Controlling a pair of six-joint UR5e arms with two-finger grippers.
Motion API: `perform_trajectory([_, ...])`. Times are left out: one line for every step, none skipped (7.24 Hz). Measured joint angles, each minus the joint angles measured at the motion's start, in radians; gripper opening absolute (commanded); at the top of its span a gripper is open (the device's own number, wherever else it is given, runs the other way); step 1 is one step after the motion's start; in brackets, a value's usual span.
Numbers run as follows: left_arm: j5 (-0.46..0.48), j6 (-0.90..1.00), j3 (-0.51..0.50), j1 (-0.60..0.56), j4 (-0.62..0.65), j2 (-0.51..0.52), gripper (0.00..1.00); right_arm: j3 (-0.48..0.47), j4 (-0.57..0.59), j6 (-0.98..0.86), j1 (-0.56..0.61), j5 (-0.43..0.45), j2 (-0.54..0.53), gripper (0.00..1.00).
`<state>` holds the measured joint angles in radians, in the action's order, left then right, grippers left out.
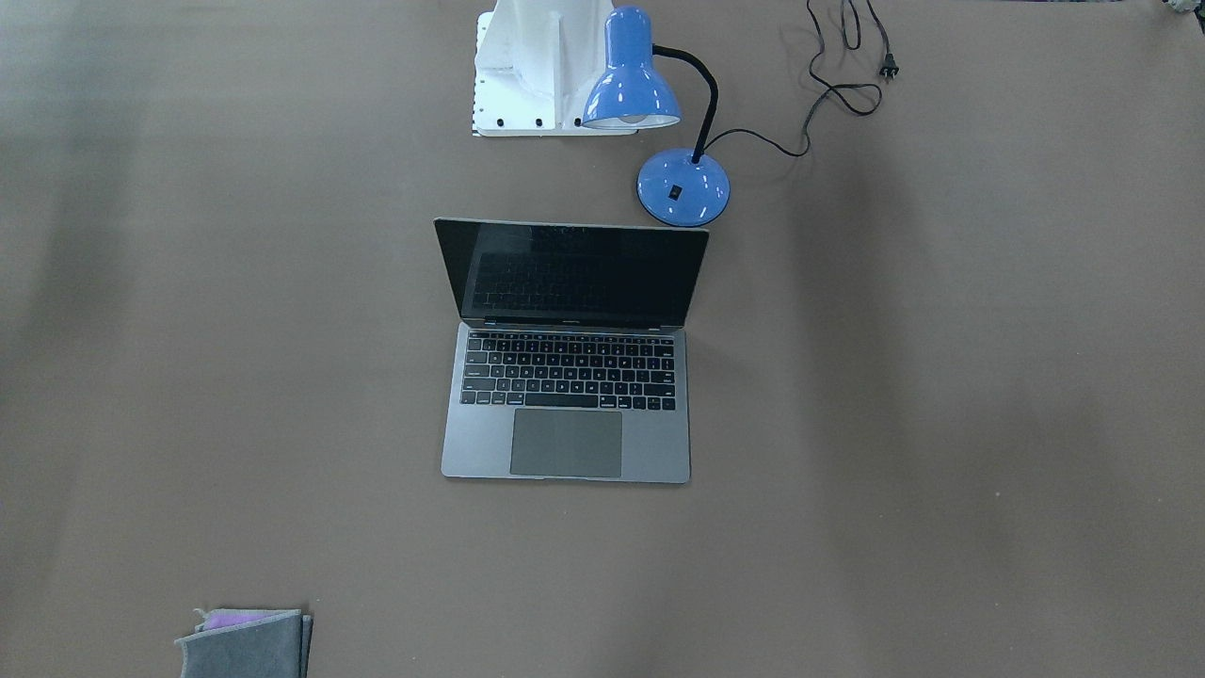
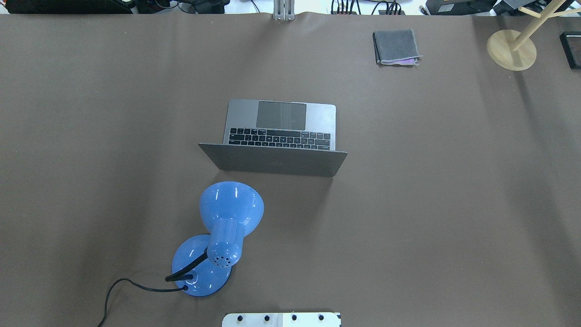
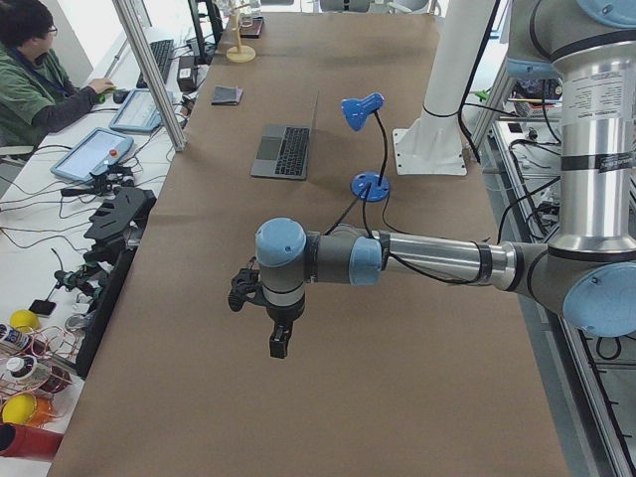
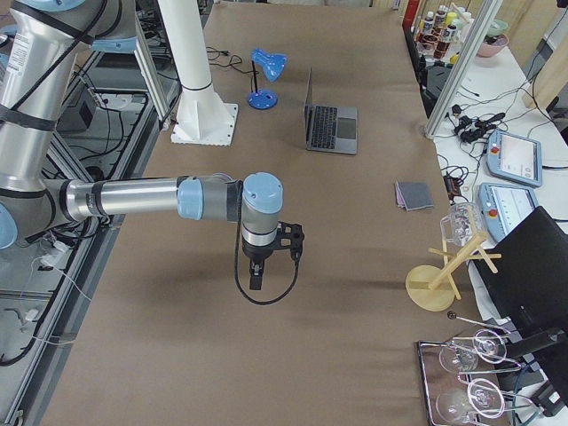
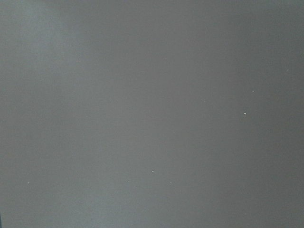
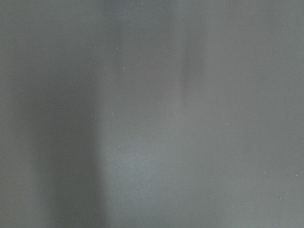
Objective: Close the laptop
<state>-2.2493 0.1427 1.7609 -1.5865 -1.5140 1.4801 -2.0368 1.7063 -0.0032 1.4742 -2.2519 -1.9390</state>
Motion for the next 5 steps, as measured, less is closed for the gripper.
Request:
perform_trajectory([0.002, 0.000, 0.004, 0.008, 0.001, 0.000, 0.99, 0.000, 0.000, 0.000, 0.000, 0.000, 0.000, 1.00])
perform_trajectory([0.004, -0.001, 0.012, 0.022, 0.002, -0.001, 0.99, 0.000, 0.000, -0.001, 0.000, 0.000, 0.000, 1.00])
perform_trajectory([0.002, -0.002, 0.026, 0.029, 0.002, -0.003, 0.99, -0.008, 0.000, -0.002, 0.000, 0.000, 0.002, 1.00])
perform_trajectory([0.000, -0.002, 0.043, 0.031, 0.002, -0.005, 0.99, -0.032, 0.000, -0.002, 0.000, -0.002, 0.004, 1.00])
perform_trajectory([-0.001, -0.001, 0.055, 0.031, -0.001, -0.005, 0.99, -0.059, 0.000, -0.002, 0.000, -0.003, 0.013, 1.00])
